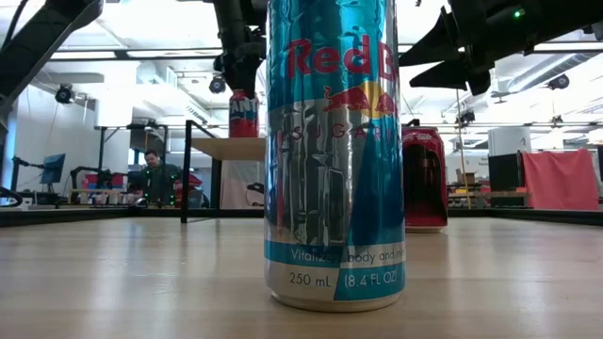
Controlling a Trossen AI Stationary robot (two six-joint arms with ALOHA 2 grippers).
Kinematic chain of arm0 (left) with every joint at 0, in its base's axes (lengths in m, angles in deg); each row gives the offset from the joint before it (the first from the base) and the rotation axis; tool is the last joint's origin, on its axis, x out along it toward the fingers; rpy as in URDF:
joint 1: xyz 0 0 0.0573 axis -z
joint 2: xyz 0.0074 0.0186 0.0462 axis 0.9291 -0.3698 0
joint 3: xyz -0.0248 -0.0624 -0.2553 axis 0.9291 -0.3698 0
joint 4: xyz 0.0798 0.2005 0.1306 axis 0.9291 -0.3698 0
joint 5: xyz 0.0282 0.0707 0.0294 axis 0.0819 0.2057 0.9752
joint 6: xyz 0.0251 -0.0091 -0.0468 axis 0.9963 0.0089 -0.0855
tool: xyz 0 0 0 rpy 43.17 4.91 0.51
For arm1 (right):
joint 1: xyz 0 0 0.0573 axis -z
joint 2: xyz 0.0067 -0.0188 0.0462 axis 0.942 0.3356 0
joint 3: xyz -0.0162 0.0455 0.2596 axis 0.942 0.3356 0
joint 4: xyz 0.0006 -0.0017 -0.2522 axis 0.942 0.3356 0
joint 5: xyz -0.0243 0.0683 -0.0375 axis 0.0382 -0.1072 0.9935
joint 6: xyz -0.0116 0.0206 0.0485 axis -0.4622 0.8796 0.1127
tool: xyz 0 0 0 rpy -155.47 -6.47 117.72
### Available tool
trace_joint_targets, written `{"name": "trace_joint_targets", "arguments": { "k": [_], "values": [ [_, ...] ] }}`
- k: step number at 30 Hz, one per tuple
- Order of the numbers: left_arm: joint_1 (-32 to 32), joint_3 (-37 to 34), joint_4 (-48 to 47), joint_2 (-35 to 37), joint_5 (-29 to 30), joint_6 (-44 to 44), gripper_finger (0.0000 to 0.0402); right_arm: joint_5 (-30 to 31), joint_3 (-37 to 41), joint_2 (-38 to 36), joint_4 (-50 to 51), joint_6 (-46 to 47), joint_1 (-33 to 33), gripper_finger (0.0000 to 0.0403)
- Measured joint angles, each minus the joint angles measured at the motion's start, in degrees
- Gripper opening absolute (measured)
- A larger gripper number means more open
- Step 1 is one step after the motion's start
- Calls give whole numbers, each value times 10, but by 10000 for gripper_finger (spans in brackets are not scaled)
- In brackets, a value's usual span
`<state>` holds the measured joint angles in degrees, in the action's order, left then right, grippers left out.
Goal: Place canned beverage on shelf
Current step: Put the top red soda can on the shelf, then put the red soda can on the shelf aligned with the other red soda can
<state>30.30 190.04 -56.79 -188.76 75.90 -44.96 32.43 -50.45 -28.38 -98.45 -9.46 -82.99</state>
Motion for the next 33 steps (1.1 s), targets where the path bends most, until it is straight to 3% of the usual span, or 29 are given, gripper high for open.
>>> {"name": "trace_joint_targets", "arguments": {
  "k": [12,25,33],
  "values": [
    [1,0,-9,-1,0,-35,335,0,0,0,0,0,0,299],
    [14,9,-31,27,-6,-78,339,0,0,0,0,0,0,299],
    [32,-10,-30,69,29,-108,339,0,0,0,0,0,0,299]
  ]
}}
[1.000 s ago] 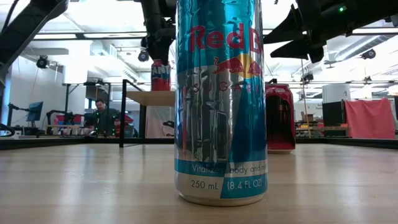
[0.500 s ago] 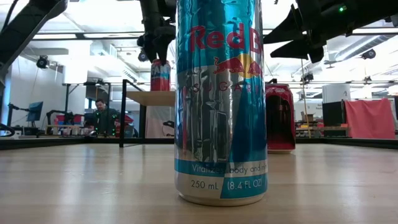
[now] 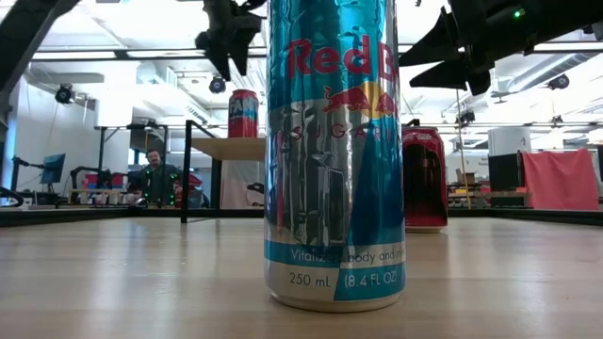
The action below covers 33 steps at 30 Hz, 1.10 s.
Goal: Place canned beverage on shelf
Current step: Put the red soda can on the shelf aligned with the other red soda can
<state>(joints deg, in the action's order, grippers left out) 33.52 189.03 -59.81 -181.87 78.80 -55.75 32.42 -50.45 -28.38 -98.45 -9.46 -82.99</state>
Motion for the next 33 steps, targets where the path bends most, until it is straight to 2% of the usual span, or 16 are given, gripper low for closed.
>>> {"name": "trace_joint_targets", "arguments": {
  "k": [3,7,13,17,23,28,33],
  "values": [
    [11,-53,1,40,2,-39,339,0,0,0,0,0,0,299],
    [44,-182,0,121,1,-121,339,0,0,0,0,0,0,299],
    [168,-402,0,269,1,-307,339,0,0,0,0,0,0,299],
    [318,-524,11,359,31,-494,339,0,0,0,0,0,0,299],
    [620,-674,67,428,95,-838,339,0,0,0,0,0,0,299],
    [821,-725,90,407,142,-1104,339,0,0,0,0,0,0,299],
    [922,-718,93,329,150,-1249,339,0,0,0,0,0,0,299]
  ]
}}
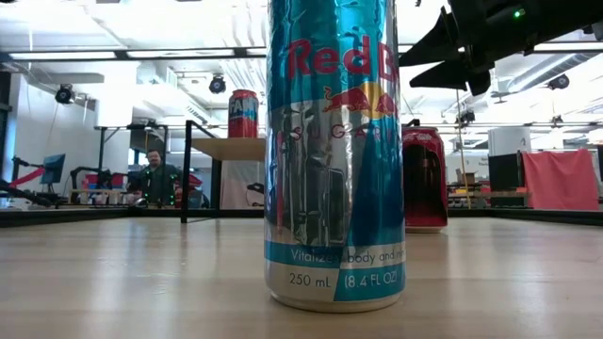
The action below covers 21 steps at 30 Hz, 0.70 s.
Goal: Place canned beverage on shelf
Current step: Put the red soda can on the shelf aligned with the other red soda can
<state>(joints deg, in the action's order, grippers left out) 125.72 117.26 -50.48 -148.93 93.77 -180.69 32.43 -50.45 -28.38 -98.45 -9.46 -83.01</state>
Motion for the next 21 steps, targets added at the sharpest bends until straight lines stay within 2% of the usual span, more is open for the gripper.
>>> {"name": "trace_joint_targets", "arguments": {
  "k": [6,12,21],
  "values": [
    [42,79,-20,-133,2,-52,339,0,0,0,0,0,0,299],
    [58,193,-95,-264,1,-97,339,0,0,0,0,0,0,299],
    [61,306,-95,-383,-12,-118,339,0,0,0,0,0,0,299]
  ]
}}
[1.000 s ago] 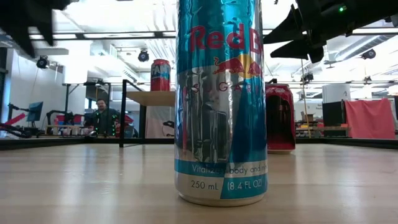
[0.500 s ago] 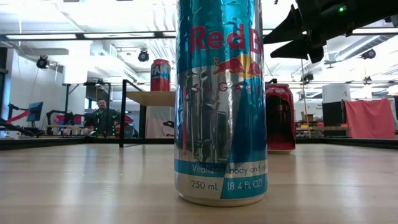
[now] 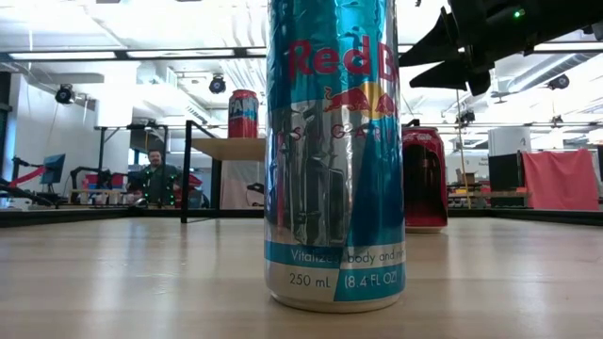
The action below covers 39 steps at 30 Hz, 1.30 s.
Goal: Place canned beverage on shelf
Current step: Put the red soda can on the shelf aligned with the other red soda can
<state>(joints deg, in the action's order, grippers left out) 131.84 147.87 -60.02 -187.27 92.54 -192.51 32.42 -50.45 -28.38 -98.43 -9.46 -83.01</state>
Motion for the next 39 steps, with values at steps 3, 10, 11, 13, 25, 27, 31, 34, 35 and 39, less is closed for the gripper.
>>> {"name": "trace_joint_targets", "arguments": {
  "k": [3,10,11,13,25,27,31,34,35,39],
  "values": [
    [6,34,3,-27,-14,-7,339,0,0,0,0,0,0,299],
    [19,76,2,-62,-22,-14,339,0,0,0,0,0,0,299],
    [19,82,0,-69,-22,-14,339,0,0,0,0,0,0,299],
    [19,99,2,-83,-22,-14,339,0,0,0,0,0,0,299],
    [17,144,2,-105,-20,49,320,0,0,0,0,0,0,299],
    [16,144,2,-106,-18,68,319,0,0,0,0,0,0,299],
    [15,144,2,-112,-11,75,320,0,0,0,0,0,0,299],
    [16,143,2,-116,-4,65,314,0,0,0,0,0,0,299],
    [15,142,2,-117,-1,62,311,0,0,0,0,0,0,299],
    [9,141,0,-121,3,54,287,0,0,0,0,0,0,299]
  ]
}}
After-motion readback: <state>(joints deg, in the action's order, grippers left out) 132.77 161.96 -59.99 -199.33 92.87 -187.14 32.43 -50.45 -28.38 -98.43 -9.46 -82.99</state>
